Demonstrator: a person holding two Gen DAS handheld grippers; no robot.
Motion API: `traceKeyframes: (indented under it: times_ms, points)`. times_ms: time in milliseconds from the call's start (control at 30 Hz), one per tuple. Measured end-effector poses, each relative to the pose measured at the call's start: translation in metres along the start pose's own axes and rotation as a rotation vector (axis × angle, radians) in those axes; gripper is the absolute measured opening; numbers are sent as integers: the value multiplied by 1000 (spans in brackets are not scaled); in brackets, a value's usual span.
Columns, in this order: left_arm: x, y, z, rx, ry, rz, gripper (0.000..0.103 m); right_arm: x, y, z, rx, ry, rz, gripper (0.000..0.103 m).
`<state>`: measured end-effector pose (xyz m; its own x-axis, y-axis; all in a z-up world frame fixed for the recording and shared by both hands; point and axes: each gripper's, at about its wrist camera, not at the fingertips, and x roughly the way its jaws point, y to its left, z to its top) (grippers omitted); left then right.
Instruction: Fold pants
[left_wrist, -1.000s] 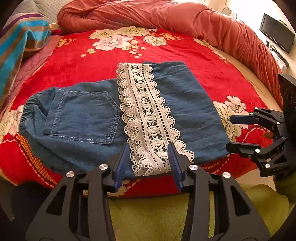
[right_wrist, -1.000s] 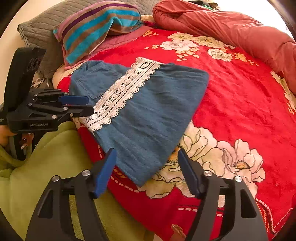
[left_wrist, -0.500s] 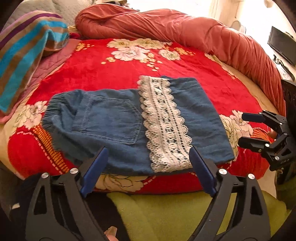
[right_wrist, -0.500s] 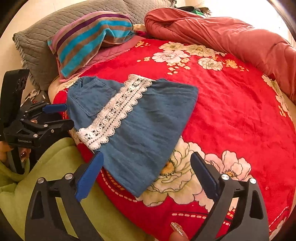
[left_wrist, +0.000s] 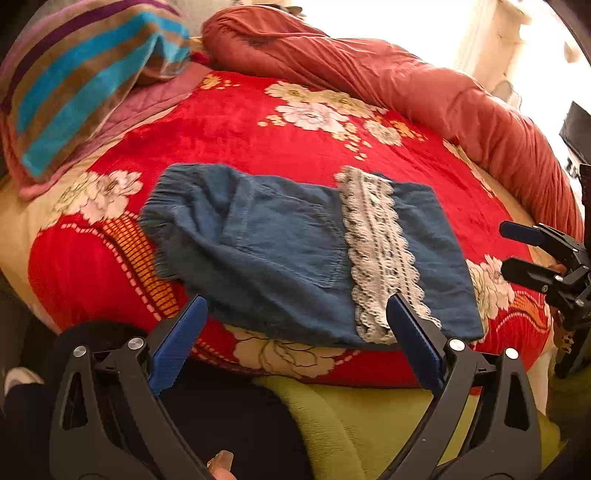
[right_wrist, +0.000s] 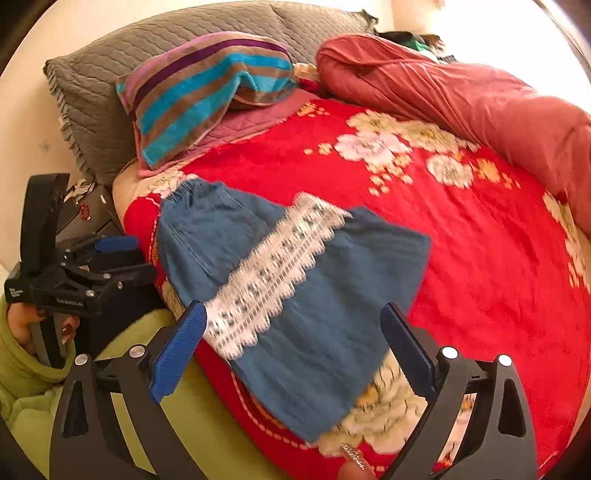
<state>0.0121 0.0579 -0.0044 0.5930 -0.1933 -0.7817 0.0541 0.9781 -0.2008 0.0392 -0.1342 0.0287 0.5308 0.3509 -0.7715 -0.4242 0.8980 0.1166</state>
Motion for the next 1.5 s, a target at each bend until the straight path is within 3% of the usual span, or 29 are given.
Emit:
traceKeyframes:
  times_ms: [333, 533, 667, 867, 1067, 1200, 1300, 1433, 1500]
  points:
    - [3, 49, -3, -161, -18, -6, 91, 35, 21, 42, -64, 35, 49, 94]
    - [11, 74, -7, -252, -20, -62, 91, 62, 34, 69, -97, 68, 83, 94]
    - [11, 77, -6, -259, -39, -74, 89, 82, 43, 86, -122, 86, 102, 94]
    - [24, 80, -2, -287, -9, -136, 65, 115, 61, 113, -167, 124, 136, 94]
    - [47, 78, 3, -315, 35, -173, 64, 154, 84, 130, -251, 192, 167, 94]
    - [58, 88, 3, -369, 49, -197, 34, 187, 100, 142, -307, 245, 185, 94]
    - [61, 90, 2, -386, 50, -229, 27, 206, 106, 149, -318, 275, 200, 94]
    - [61, 89, 0, -379, 47, -234, 26, 232, 115, 155, -325, 320, 257, 93]
    - [60, 89, -1, -376, 44, -238, 26, 243, 117, 154, -313, 343, 302, 86]
